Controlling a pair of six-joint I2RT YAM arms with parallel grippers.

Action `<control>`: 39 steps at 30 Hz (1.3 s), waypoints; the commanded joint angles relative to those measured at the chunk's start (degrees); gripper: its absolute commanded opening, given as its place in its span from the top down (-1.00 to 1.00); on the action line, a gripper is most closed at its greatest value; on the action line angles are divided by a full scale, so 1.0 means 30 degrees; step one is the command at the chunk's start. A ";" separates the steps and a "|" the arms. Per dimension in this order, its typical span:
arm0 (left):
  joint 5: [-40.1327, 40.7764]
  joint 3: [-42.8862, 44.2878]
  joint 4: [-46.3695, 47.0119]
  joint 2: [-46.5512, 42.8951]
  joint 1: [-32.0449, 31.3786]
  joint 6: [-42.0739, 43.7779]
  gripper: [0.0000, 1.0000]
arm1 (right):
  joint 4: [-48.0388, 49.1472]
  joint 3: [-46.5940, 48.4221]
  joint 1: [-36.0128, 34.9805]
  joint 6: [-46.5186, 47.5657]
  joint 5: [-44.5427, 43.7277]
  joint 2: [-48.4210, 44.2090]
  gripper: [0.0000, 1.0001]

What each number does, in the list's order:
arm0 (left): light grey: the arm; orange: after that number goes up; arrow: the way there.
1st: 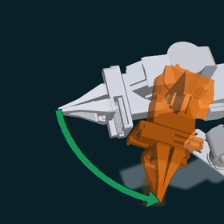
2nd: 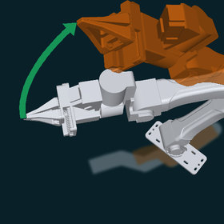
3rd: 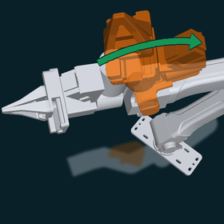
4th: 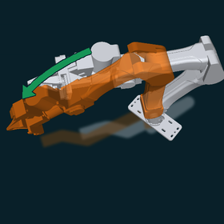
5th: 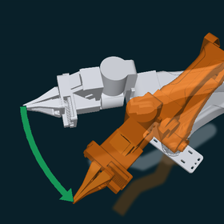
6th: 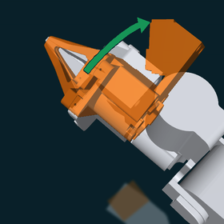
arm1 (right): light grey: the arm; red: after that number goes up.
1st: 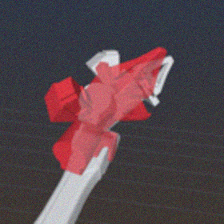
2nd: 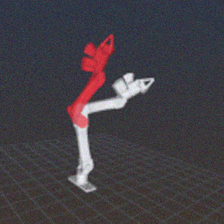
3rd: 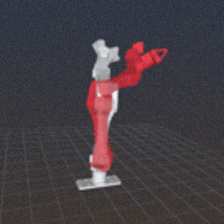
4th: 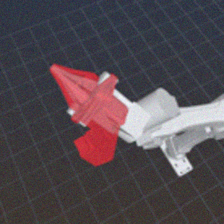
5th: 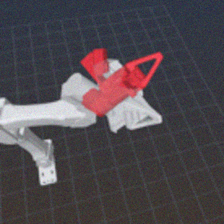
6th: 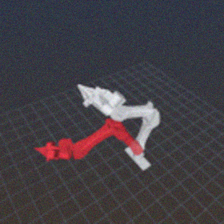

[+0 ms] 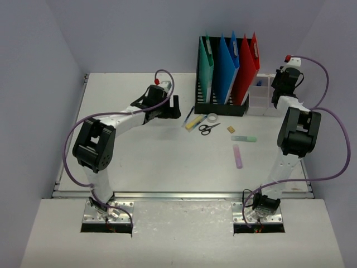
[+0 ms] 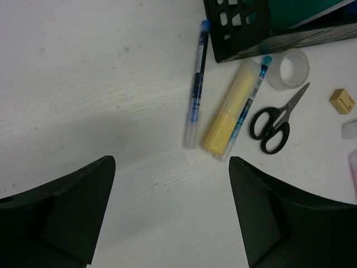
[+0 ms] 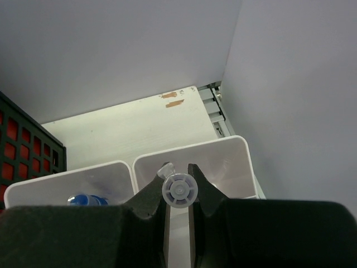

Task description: Organize the desk

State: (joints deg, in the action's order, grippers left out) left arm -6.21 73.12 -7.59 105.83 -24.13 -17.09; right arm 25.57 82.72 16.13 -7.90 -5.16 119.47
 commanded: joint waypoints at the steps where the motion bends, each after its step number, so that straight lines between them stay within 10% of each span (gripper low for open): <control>1: 0.2535 0.1761 0.1421 0.1415 -0.1357 0.1258 -0.54 | 0.1671 0.1071 0.0042 -0.0356 0.0177 0.0112 0.96; 10: 0.3845 0.5357 0.1683 0.5646 -0.2121 0.1358 -0.17 | -0.0111 0.1265 0.0198 -0.1127 0.0764 0.0199 -0.44; 19: 0.5361 0.7256 0.0616 0.8331 -0.2834 0.2674 0.03 | -0.1012 -0.2060 0.0218 -0.1548 0.4851 -0.2491 -0.56; 29: 0.6691 0.6756 -0.2899 0.7842 -0.2745 0.3221 1.00 | -0.2177 -0.8909 -0.0538 -0.0792 0.8901 -0.8611 -0.35; 39: 0.0279 0.2389 -0.4366 0.0562 -0.0448 -0.2029 1.00 | -0.1332 -1.7564 -0.8804 1.4827 1.2518 -1.8927 -0.25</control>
State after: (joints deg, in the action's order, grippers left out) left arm 6.88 82.44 -18.07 119.07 -29.21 -13.09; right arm 18.78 36.03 -1.07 11.83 24.84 73.34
